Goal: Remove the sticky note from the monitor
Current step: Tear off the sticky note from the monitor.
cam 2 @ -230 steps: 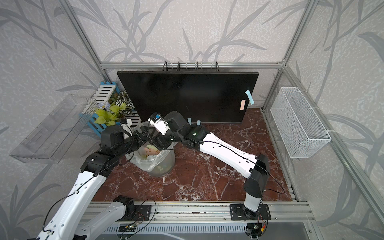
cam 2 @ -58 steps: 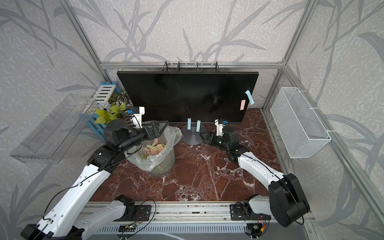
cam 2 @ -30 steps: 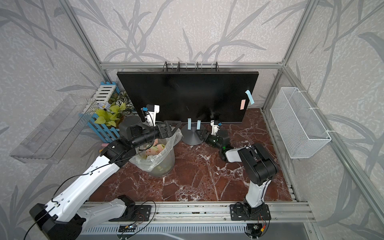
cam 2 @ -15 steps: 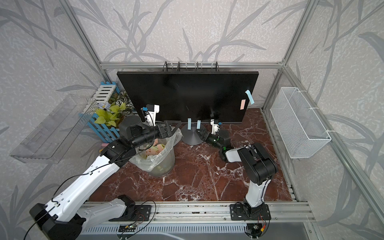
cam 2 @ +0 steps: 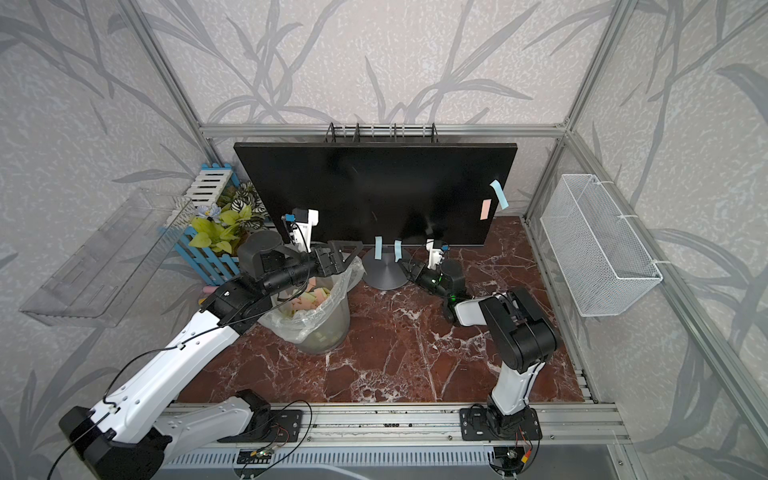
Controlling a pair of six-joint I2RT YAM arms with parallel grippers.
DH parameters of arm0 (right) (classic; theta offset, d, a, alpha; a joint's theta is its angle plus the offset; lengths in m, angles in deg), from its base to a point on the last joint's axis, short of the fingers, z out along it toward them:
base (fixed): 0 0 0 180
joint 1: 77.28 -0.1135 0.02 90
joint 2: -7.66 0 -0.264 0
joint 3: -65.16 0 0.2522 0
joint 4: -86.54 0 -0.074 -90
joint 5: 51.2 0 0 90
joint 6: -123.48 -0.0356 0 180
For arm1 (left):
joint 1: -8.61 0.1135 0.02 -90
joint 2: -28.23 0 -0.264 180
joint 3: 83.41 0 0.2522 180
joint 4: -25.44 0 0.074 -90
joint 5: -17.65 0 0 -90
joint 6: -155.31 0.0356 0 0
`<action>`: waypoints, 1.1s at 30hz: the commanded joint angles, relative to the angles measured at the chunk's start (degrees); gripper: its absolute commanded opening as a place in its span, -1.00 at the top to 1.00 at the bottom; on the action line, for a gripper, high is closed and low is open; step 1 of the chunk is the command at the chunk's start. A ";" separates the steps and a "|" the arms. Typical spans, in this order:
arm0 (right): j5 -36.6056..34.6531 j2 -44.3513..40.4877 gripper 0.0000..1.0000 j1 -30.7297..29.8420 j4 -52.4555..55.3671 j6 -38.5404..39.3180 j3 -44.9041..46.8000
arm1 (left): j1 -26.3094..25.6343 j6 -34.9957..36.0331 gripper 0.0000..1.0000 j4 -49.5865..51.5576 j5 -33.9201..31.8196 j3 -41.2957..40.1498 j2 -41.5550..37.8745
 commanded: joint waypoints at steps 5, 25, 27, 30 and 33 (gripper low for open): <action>-0.22 -3.47 1.00 0.49 -0.09 -0.07 1.06 | -0.37 0.89 -1.00 -0.48 -1.28 1.09 -1.03; -1.04 -20.88 1.00 -9.30 21.74 7.59 0.05 | -0.36 0.71 -1.00 0.11 -8.39 -1.43 -4.94; -1.17 -23.01 1.00 -11.43 27.76 10.27 -2.77 | -0.21 0.93 -1.00 1.10 -10.96 -1.17 -5.48; -1.71 -25.30 1.00 -14.74 38.01 16.11 -8.86 | 0.31 1.83 -1.00 3.49 -15.01 -0.01 -5.99; -1.85 -25.80 1.00 -17.11 46.43 21.19 -15.11 | 1.75 2.54 -1.00 6.00 -19.12 1.33 -6.39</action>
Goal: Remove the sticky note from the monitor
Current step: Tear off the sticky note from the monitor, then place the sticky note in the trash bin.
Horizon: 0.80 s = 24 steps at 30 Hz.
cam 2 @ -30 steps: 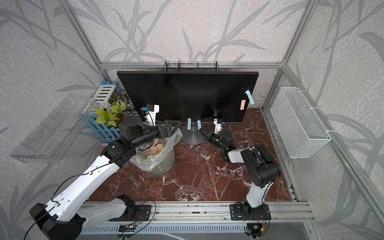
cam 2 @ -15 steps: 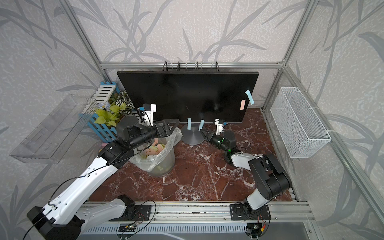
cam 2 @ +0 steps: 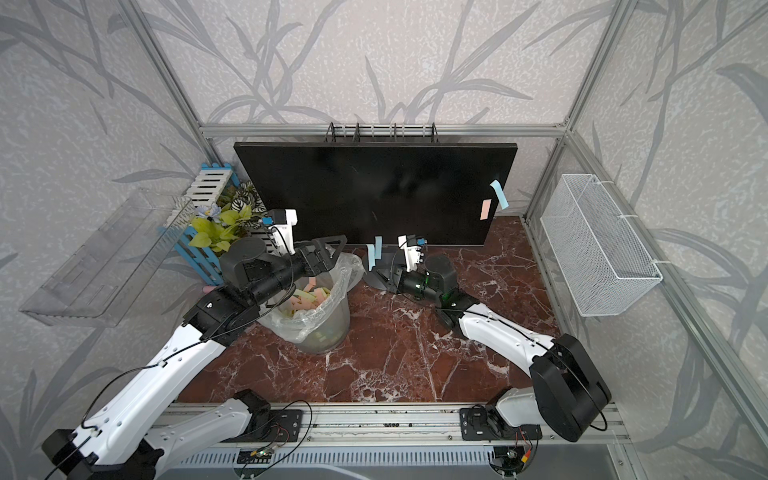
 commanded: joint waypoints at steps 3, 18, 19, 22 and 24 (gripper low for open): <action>0.02 -0.48 1.00 -3.26 16.25 10.32 -11.08 | 5.05 1.02 -1.00 4.16 -7.50 3.03 -1.36; 3.48 23.73 1.00 -13.93 44.17 23.28 -44.55 | 20.44 -1.96 -1.00 5.00 -6.05 7.19 -3.95; 3.39 25.06 1.00 -14.39 45.88 23.97 -46.77 | 20.52 -2.16 -1.00 4.86 -6.02 7.05 -4.11; 2.51 28.91 0.99 -16.71 50.83 26.12 -52.34 | 20.65 -2.46 -1.00 4.73 -5.88 7.03 -4.60; 2.30 30.21 0.73 -17.16 52.39 26.68 -54.21 | 20.66 -2.49 -1.00 4.72 -5.62 7.07 -4.71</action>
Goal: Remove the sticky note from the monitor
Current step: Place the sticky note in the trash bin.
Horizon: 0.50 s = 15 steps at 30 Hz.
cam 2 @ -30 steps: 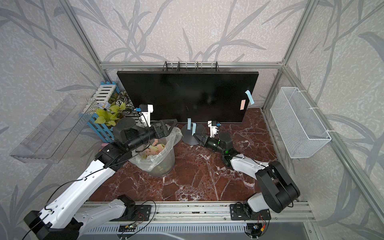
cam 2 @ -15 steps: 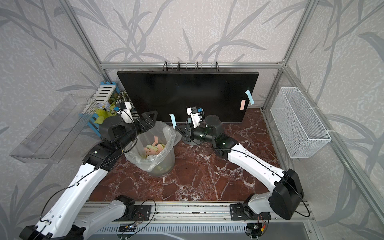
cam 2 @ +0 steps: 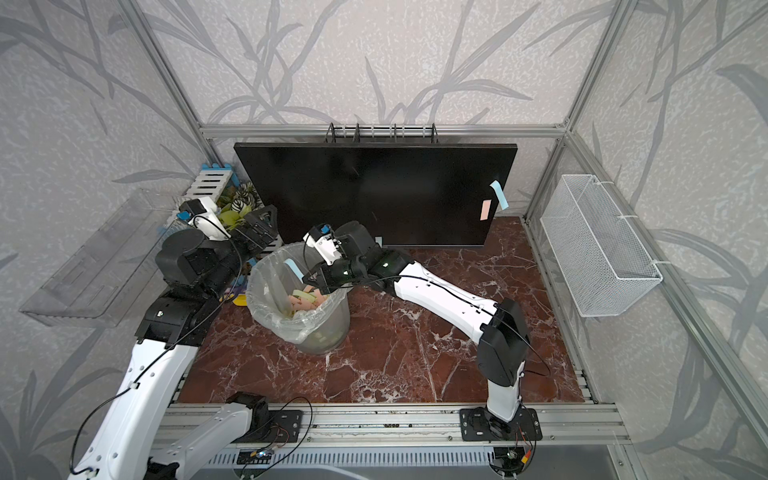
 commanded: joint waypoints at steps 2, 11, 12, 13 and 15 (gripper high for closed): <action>-0.32 1.91 0.37 -1.21 7.01 3.35 -4.72 | 0.41 -0.73 -1.00 -0.44 1.14 1.07 -0.79; -1.77 1.73 -0.28 -1.33 6.74 3.83 -6.87 | 0.40 -1.13 -1.00 -0.94 2.42 0.81 -0.26; -2.02 1.66 -0.28 -1.34 6.60 4.01 -6.95 | 0.40 -1.06 -1.00 -0.91 2.59 0.83 -0.17; -2.27 1.38 -0.29 -1.37 6.42 4.13 -6.85 | 0.40 -1.05 -1.00 -0.95 2.75 0.86 -0.16; -2.93 0.53 -0.29 -1.23 6.10 4.29 -6.48 | 0.40 -0.98 -1.00 -0.95 3.04 0.85 -0.11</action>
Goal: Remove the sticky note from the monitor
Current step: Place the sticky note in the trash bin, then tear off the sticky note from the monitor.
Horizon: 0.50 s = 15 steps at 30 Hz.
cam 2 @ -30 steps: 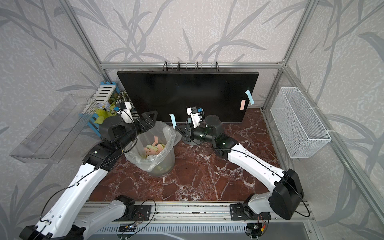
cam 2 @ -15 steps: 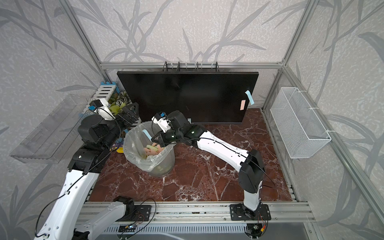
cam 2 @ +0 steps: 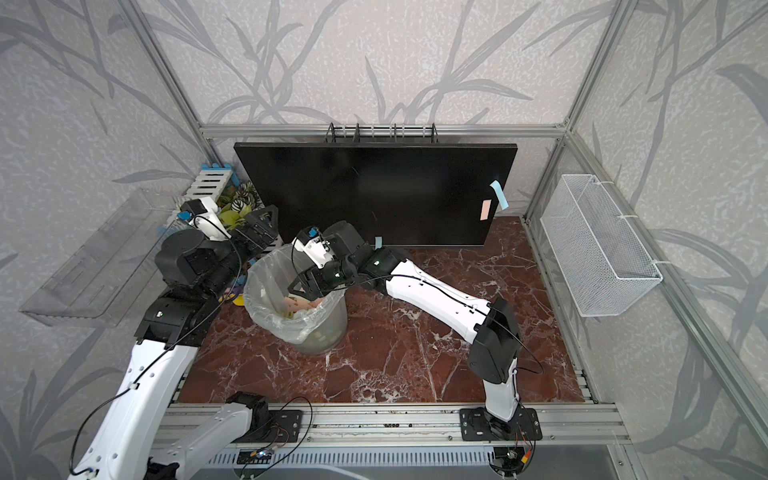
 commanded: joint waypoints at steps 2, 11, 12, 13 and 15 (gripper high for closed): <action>-1.83 -2.41 -0.30 0.59 -0.08 0.82 -0.19 | 0.34 0.21 -1.00 -1.11 1.66 0.61 -0.05; -2.57 -11.71 -0.33 6.15 -8.34 -3.15 9.91 | 0.35 1.05 -1.00 -2.62 7.88 -1.03 0.32; -2.52 -12.80 -0.34 6.79 -8.96 -3.42 11.19 | 0.34 1.17 -1.00 -2.75 8.61 -1.15 0.40; -2.56 -13.58 -0.34 7.47 -9.65 -3.75 12.06 | 0.27 1.30 -1.00 -2.98 9.35 -1.29 0.54; -2.72 -15.32 -0.35 8.78 -11.06 -4.57 14.61 | 0.25 1.27 -1.00 -3.43 10.90 -1.54 0.76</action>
